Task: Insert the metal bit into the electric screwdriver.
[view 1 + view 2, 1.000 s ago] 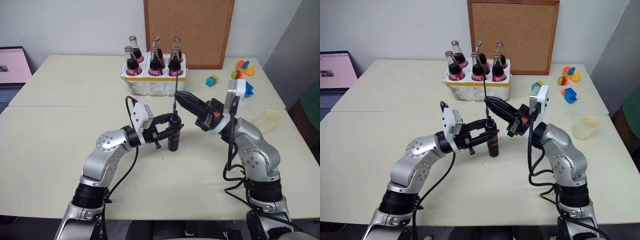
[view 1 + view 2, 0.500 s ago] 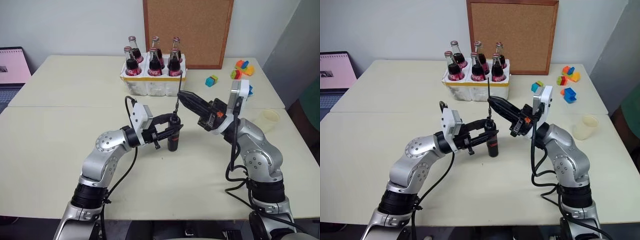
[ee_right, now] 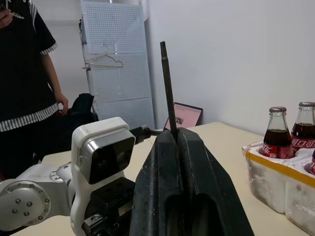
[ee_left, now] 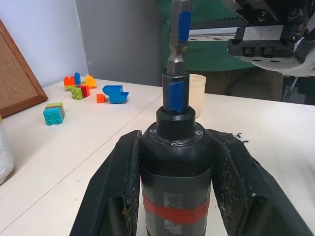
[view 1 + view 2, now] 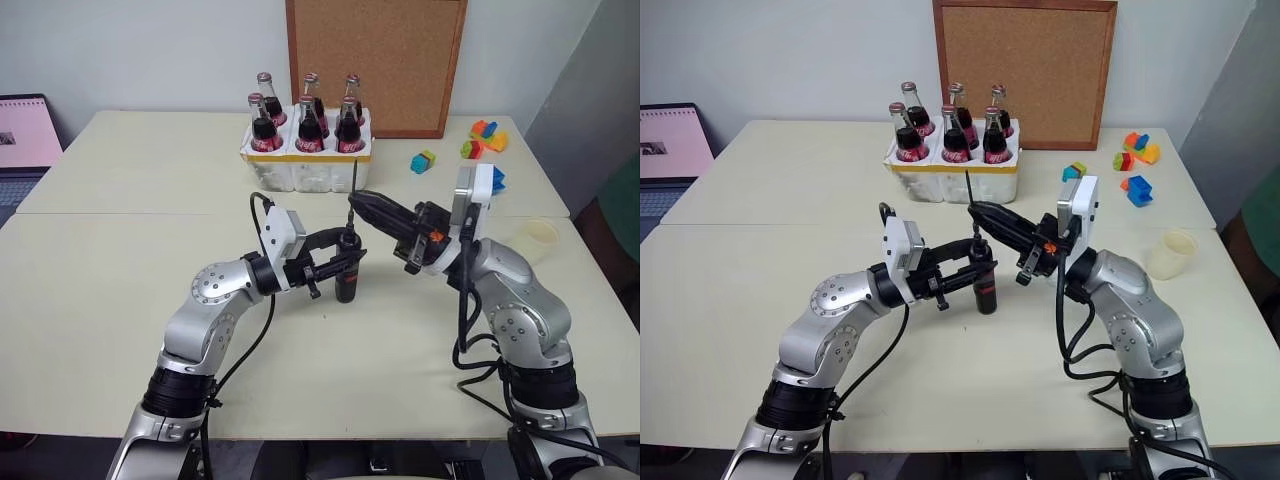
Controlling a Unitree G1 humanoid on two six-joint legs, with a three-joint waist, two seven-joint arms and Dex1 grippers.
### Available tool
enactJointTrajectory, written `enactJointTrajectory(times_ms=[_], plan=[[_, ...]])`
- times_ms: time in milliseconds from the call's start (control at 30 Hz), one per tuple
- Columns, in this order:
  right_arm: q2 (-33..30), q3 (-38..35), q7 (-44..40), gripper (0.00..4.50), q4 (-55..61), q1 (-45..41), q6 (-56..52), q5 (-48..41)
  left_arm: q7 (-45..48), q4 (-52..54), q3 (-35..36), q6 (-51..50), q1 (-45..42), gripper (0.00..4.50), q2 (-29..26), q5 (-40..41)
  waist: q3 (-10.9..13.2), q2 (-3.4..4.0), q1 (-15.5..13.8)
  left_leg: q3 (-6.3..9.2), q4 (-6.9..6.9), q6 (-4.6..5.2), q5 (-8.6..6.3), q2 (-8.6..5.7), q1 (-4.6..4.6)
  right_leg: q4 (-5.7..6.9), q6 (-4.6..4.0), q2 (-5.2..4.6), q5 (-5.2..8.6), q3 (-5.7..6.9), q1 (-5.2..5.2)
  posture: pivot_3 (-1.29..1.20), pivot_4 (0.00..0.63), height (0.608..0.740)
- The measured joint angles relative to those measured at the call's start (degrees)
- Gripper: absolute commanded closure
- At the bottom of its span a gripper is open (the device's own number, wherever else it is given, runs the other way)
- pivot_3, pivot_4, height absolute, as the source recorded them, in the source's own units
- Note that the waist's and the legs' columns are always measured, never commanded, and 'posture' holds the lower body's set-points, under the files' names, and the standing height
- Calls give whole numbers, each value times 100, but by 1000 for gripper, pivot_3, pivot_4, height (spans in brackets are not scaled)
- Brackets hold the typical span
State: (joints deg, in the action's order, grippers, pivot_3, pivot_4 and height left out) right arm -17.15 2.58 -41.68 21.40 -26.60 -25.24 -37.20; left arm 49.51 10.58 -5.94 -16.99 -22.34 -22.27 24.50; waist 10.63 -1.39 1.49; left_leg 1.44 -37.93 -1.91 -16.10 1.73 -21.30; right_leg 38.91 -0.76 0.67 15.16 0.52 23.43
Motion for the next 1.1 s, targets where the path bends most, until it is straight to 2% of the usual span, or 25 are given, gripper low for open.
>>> enactJointTrajectory(times_ms=[367,767,1100], plan=[[-476,58,276,4500,144,-404,-882,-74,3,-52,-10,50,4,2850,0,-14,-5,-3,1,-1,10,0,0,1,35,-3,-1,0,1,-6,-24,0,150,740],[-651,-40,570,4500,299,-519,-1795,-475,9,-67,-59,148,27,2856,0,-20,-7,-2,1,-1,11,1,-1,1,33,-6,0,0,1,-10,-24,0,150,740],[-726,-196,675,4500,367,-461,-1940,-690,11,-70,-58,159,27,2856,0,-19,-7,-2,2,-2,14,1,-1,1,30,-13,0,0,1,-8,-23,0,150,740]])
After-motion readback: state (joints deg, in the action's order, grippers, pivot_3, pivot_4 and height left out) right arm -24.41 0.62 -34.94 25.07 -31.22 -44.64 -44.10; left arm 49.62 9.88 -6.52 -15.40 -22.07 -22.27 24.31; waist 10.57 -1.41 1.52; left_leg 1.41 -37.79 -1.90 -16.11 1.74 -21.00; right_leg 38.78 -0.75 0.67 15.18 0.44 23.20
